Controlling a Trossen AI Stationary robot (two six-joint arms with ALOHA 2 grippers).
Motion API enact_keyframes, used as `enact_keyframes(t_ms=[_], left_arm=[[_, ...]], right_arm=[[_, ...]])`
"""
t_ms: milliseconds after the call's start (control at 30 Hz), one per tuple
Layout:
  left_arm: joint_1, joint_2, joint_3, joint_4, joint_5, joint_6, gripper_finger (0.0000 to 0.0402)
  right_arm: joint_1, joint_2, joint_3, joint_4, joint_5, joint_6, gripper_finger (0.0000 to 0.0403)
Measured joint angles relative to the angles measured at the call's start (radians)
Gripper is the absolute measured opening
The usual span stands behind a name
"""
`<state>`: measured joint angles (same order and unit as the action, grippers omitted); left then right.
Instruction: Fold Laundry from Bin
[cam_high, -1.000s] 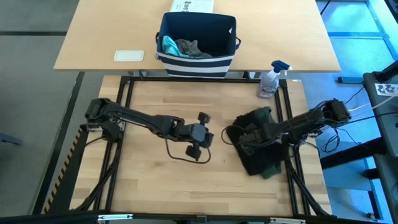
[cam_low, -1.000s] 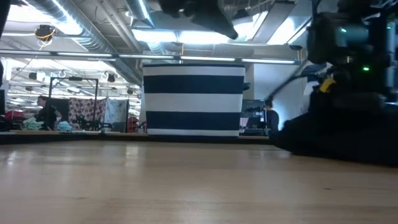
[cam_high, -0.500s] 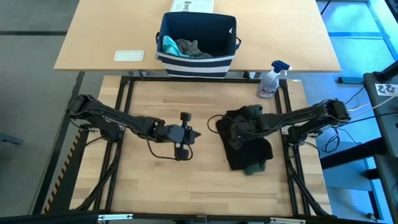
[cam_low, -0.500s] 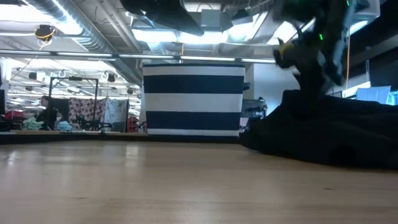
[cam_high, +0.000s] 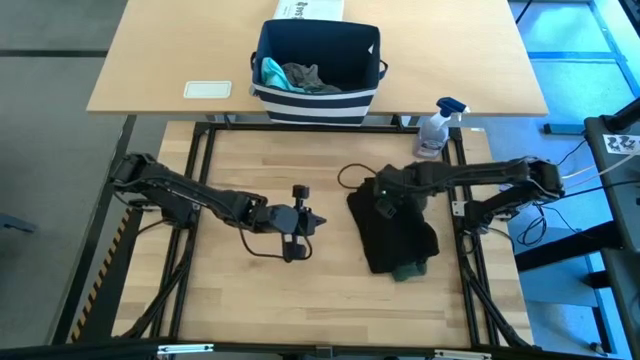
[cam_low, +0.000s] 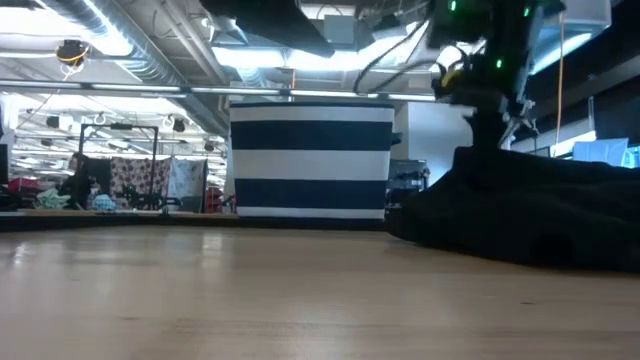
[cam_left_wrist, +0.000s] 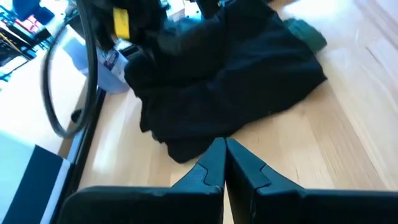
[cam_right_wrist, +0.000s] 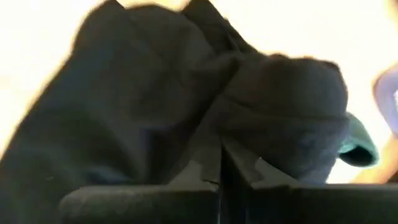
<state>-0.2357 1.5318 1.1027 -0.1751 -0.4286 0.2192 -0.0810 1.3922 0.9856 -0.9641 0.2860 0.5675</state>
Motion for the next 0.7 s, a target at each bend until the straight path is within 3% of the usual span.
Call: enact_keyframes(t_ms=[300, 700], left_arm=[[0.0, 0.003, 0.0, -0.006, 0.0, 0.0, 0.0], [-0.003, 0.003, 0.0, -0.004, 0.0, -0.001, 0.0]], right_arm=[[-0.132, 0.001, -0.102, -0.156, 0.037, 0.128, 0.0003], [-0.058, -0.097, -0.009, -0.135, 0.019, 0.098, 0.0003]])
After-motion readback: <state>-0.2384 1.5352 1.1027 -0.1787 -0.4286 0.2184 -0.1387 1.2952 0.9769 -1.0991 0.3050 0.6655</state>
